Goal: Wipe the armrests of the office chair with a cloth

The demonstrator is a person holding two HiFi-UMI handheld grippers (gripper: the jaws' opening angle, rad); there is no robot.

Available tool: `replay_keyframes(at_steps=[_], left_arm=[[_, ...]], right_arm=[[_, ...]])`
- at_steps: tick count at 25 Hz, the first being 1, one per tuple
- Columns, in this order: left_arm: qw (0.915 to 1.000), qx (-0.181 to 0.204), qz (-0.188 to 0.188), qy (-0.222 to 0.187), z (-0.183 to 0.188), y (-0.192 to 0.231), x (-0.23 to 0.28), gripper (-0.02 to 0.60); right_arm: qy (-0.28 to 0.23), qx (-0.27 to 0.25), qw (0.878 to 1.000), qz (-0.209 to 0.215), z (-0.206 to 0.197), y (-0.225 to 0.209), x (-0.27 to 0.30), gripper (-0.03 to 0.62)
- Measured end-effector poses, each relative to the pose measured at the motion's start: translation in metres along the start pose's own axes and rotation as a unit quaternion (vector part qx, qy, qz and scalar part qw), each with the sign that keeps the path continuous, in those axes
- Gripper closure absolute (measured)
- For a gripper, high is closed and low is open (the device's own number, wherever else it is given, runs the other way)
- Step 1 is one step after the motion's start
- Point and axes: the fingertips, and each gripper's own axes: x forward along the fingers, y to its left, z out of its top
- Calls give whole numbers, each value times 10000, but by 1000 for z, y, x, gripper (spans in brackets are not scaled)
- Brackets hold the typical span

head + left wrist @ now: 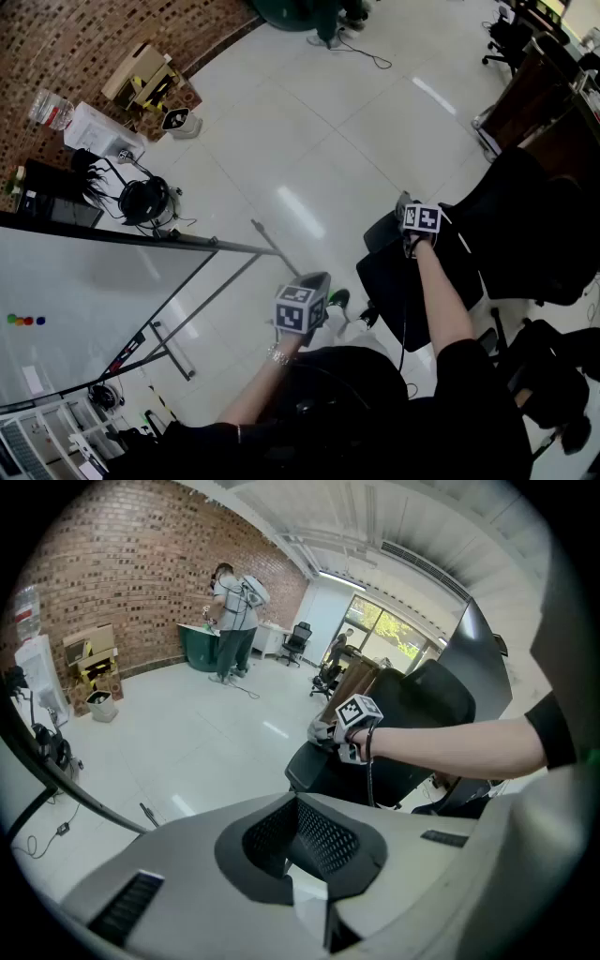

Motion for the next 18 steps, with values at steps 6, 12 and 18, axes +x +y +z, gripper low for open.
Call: replay_keyframes(at_steps=[6, 12, 18], left_arm=[[9997, 71, -83, -214, 26, -17, 14, 595], [9995, 131, -145, -254, 36, -32, 22, 595], [9991, 271, -172, -271, 40, -43, 22, 595]], right_arm=[[-144, -510, 9976, 439, -35, 56, -6, 556], [-45, -1428, 9829, 1166, -118, 122, -24, 556], [296, -2516, 9510, 1773, -187, 147, -49, 556]])
